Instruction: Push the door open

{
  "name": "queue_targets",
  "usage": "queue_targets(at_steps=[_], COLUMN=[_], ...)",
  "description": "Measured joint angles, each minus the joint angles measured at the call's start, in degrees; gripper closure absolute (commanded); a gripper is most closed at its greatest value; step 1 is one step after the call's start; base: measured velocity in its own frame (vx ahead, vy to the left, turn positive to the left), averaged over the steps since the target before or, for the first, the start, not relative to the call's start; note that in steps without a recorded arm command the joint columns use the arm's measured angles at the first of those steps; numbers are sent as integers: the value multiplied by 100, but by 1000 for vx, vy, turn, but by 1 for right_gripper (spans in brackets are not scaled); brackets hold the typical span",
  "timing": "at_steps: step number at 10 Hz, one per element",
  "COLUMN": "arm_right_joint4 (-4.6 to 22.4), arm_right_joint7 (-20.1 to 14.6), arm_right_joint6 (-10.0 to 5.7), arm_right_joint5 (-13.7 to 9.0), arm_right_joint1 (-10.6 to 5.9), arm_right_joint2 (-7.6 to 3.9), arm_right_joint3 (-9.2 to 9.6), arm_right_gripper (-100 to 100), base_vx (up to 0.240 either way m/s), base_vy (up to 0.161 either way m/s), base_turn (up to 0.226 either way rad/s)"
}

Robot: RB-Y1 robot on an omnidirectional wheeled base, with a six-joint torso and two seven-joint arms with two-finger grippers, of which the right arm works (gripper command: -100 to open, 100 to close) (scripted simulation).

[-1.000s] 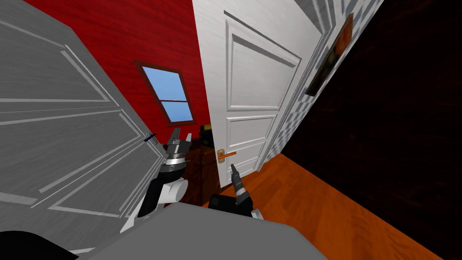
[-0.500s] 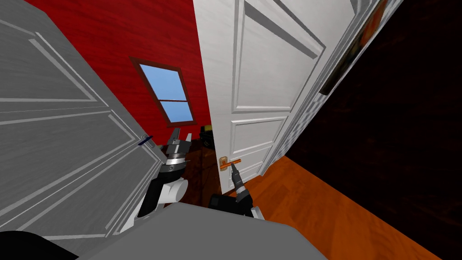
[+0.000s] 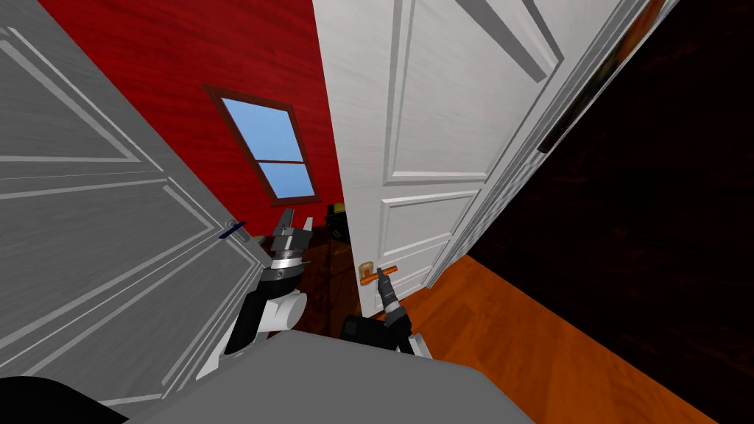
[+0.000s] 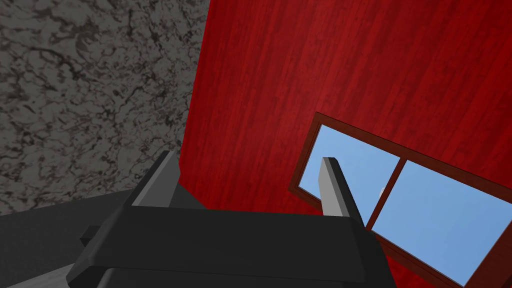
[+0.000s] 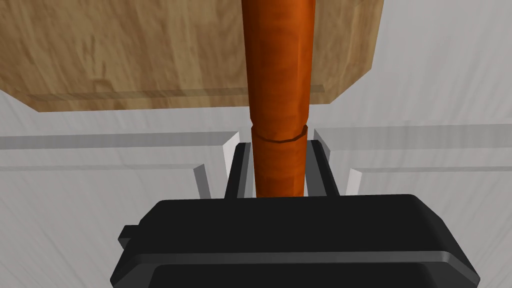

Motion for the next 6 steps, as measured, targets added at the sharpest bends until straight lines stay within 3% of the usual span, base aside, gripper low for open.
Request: queue_targets(at_steps=[3,5,6], arm_right_joint4=[0,72,48], arm_right_joint7=[1,28,15], arm_right_joint6=[4,22,74], arm_right_joint5=[1,-48,-81], arm_right_joint1=[-4,-83,-105], arm_right_joint2=[2,-7,-67], arm_right_joint3=[2,-85,-124], arm_right_gripper=[100,100,100], base_vx=[23,121,131], base_vy=[25,143,126], base_turn=[-25,-72,-59])
